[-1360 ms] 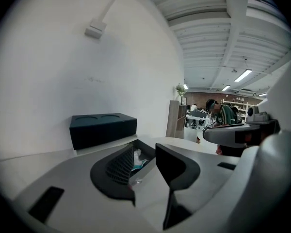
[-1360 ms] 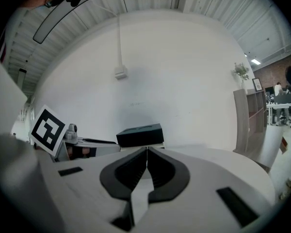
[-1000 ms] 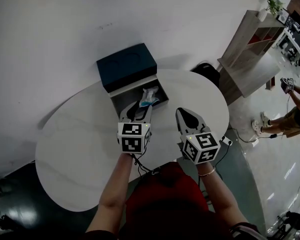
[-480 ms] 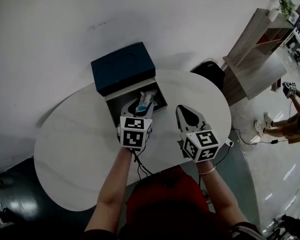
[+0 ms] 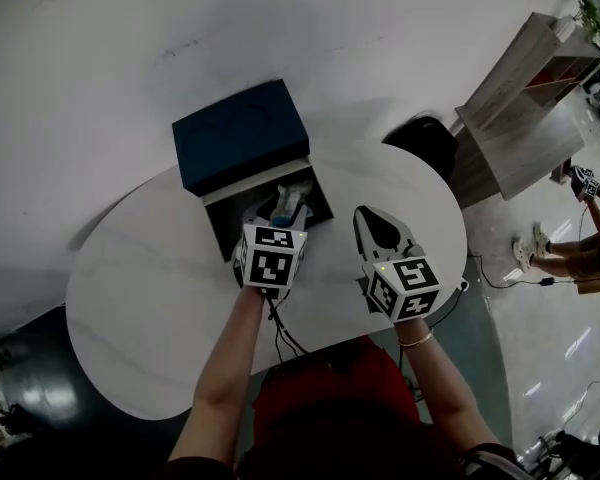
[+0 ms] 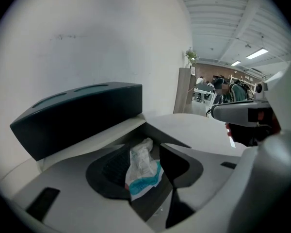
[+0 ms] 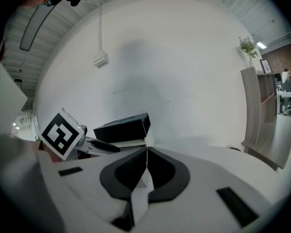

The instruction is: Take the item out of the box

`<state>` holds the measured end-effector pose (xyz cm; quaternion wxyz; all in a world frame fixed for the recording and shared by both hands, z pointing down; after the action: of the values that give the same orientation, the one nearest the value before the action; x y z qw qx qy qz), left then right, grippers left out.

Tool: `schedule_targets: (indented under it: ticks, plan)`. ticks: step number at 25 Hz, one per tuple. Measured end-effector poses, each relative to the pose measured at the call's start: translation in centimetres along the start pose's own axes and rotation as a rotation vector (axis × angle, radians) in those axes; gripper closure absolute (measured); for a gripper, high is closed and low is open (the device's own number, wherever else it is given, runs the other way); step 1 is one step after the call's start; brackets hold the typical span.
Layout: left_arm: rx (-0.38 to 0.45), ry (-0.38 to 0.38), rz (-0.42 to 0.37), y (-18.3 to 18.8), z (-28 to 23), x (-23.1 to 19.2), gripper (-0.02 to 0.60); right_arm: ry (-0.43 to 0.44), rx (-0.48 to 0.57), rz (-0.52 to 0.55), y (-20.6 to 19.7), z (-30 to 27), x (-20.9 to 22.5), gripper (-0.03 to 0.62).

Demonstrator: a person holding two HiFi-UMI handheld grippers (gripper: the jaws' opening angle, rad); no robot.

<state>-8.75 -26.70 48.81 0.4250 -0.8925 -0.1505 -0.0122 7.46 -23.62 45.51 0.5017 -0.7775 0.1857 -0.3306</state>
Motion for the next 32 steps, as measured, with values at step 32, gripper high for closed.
schedule_targets:
  ticks: [32]
  plan:
    - [-0.26,-0.002,-0.177,-1.8,-5.5,0.5,0.394,0.06,-0.073,-0.034,-1.2,-3.9,2.7,0.579]
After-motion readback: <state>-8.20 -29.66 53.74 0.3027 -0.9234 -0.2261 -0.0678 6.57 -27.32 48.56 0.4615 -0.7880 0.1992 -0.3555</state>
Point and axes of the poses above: the fingertips, and each gripper's own axes: z backward along the fingers, x to its right, y out of its top, the point moved 5 cm from there along z, backward along the fingers, and after that the axes turned 11 degrees about y, right-handed, at the moved point
